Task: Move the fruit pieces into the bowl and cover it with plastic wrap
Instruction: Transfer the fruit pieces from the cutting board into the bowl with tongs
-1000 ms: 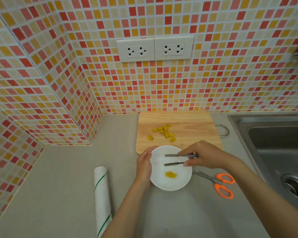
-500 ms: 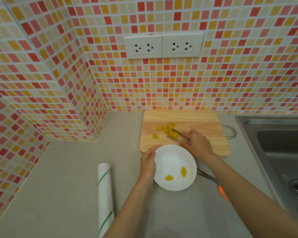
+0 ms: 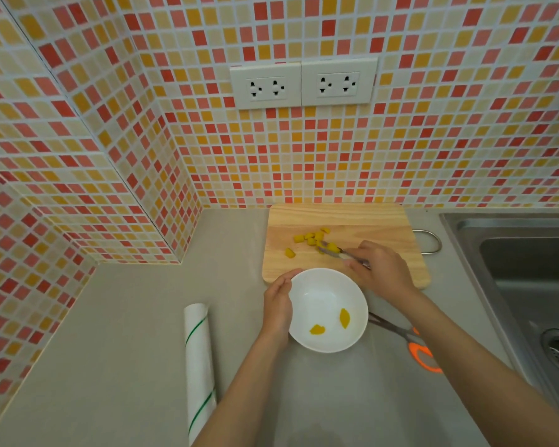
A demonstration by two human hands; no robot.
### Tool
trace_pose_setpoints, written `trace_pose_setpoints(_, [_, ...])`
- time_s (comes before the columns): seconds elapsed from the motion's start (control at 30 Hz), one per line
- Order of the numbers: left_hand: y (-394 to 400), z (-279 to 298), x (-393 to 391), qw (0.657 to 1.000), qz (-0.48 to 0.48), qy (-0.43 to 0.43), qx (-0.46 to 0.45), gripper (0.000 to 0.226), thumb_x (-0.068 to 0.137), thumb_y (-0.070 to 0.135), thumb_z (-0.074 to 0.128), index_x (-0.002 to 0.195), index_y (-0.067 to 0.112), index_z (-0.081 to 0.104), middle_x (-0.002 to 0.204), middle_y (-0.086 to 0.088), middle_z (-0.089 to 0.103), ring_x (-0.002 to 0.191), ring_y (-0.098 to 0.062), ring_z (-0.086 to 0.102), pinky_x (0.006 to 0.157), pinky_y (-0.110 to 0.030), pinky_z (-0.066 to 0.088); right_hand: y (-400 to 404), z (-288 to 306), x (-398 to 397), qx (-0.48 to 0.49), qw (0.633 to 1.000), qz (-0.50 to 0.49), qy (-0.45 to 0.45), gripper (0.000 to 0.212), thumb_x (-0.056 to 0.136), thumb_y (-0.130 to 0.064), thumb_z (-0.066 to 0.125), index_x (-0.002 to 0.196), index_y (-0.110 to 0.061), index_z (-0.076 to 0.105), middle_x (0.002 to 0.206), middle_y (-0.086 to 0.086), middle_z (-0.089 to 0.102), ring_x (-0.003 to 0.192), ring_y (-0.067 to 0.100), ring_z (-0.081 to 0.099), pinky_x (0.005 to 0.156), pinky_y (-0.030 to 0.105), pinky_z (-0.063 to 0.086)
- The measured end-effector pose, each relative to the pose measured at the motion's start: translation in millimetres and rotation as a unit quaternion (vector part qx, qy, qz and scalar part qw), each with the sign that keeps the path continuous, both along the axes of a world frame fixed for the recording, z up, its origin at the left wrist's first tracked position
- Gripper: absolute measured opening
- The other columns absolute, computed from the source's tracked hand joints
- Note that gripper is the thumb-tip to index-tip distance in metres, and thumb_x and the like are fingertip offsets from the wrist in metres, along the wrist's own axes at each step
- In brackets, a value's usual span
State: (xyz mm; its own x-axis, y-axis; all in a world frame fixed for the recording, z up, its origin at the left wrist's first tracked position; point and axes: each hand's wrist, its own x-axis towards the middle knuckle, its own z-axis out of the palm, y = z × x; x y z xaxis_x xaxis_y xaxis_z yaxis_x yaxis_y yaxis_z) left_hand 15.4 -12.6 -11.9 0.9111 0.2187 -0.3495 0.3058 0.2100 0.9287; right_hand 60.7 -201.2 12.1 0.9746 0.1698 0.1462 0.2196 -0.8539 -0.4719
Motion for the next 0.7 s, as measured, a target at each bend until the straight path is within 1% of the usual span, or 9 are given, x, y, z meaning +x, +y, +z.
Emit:
trace_pose_setpoints(0.07, [-0.1,-0.3,0.0,1.0,0.002,0.0,-0.003,0.032,0.092,0.001,0.04,0.094,0.013,0.07,0.096,0.002,0.069,0.093,-0.02,0.062,0.084,-0.032,0.049,-2.3,9.8,-19.2,0.017,0.999,0.035,0.003,0.027,0.089,-0.03,0.058,0.114,-0.026,0.068,0.087,0.0,0.062,0.083,0.024,0.06,0.058,0.033,0.041])
trace_pose_setpoints(0.17, [-0.5,3.5,-0.2,1.0,-0.001,-0.001,-0.014,0.032,0.091,0.002,0.041,0.091,0.015,0.07,0.089,0.005,0.069,0.08,-0.012,0.065,0.063,-0.018,0.053,-3.8,17.8,-40.2,-0.032,0.993,0.107,0.049,0.033,0.088,-0.038,0.058,0.12,-0.032,0.063,0.096,-0.005,0.062,0.089,0.018,0.06,0.064,0.034,0.045])
trace_pose_setpoints(0.27, [-1.3,5.1,-2.0,1.0,-0.004,0.0,-0.02,0.033,0.092,0.002,0.039,0.093,0.015,0.069,0.089,0.006,0.069,0.077,-0.008,0.065,0.057,-0.014,0.051,-3.5,21.5,-42.2,-0.038,0.986,0.14,0.079,0.04,0.085,-0.043,0.06,0.124,-0.035,0.058,0.096,-0.009,0.056,0.083,0.011,0.054,0.067,0.033,0.046])
trace_pose_setpoints(0.33, [-1.2,4.5,-2.1,1.0,-0.003,-0.003,-0.022,0.033,0.091,0.001,0.041,0.09,0.016,0.07,0.09,0.005,0.07,0.08,-0.01,0.065,0.061,-0.016,0.052,-3.2,22.8,-34.0,0.003,0.99,0.126,0.067,0.042,0.085,-0.04,0.062,0.125,-0.031,0.058,0.092,-0.007,0.054,0.083,0.014,0.055,0.07,0.039,0.049])
trace_pose_setpoints(0.37, [-1.3,4.1,-1.5,1.0,-0.002,-0.002,-0.021,0.033,0.091,0.001,0.041,0.088,0.017,0.07,0.091,0.004,0.069,0.083,-0.013,0.065,0.067,-0.02,0.053,-3.6,22.1,-27.6,0.019,0.992,0.109,0.056,0.042,0.085,-0.038,0.062,0.126,-0.029,0.058,0.091,-0.005,0.054,0.084,0.016,0.055,0.071,0.041,0.05])
trace_pose_setpoints(0.43, [-1.3,2.1,-0.4,1.0,0.0,0.005,-0.016,0.033,0.091,0.001,0.042,0.087,0.018,0.07,0.094,0.003,0.069,0.091,-0.02,0.063,0.081,-0.031,0.051,-4.8,17.1,-14.2,0.038,0.996,0.068,0.044,0.041,0.086,-0.037,0.062,0.126,-0.027,0.058,0.09,-0.001,0.054,0.079,0.015,0.052,0.069,0.04,0.049])
trace_pose_setpoints(0.5, [-1.3,-0.5,0.2,1.0,0.0,0.008,-0.009,0.034,0.092,0.002,0.041,0.089,0.018,0.071,0.095,0.004,0.069,0.096,-0.023,0.062,0.089,-0.037,0.048,-4.2,6.2,-2.5,0.048,0.997,0.031,0.045,0.04,0.086,-0.037,0.062,0.125,-0.027,0.06,0.087,-0.001,0.053,0.075,0.013,0.049,0.065,0.036,0.046])
trace_pose_setpoints(0.57, [-1.0,-1.7,0.9,1.0,0.002,0.01,-0.005,0.034,0.092,0.004,0.04,0.091,0.018,0.071,0.098,0.002,0.069,0.1,-0.026,0.062,0.093,-0.041,0.048,-1.1,-7.5,8.3,0.039,0.997,-0.01,0.06,0.035,0.087,-0.037,0.06,0.12,-0.026,0.063,0.085,-0.001,0.051,0.077,0.016,0.051,0.062,0.032,0.041])
trace_pose_setpoints(0.7, [-2.0,-2.8,3.0,1.0,0.001,0.018,-0.001,0.034,0.093,0.006,0.039,0.095,0.017,0.071,0.104,-0.002,0.068,0.102,-0.027,0.061,0.094,-0.041,0.048,3.5,-30.8,25.6,-0.009,0.994,-0.053,0.097,0.03,0.088,-0.039,0.056,0.112,-0.025,0.066,0.087,0.002,0.05,0.093,0.028,0.058,0.064,0.029,0.037])
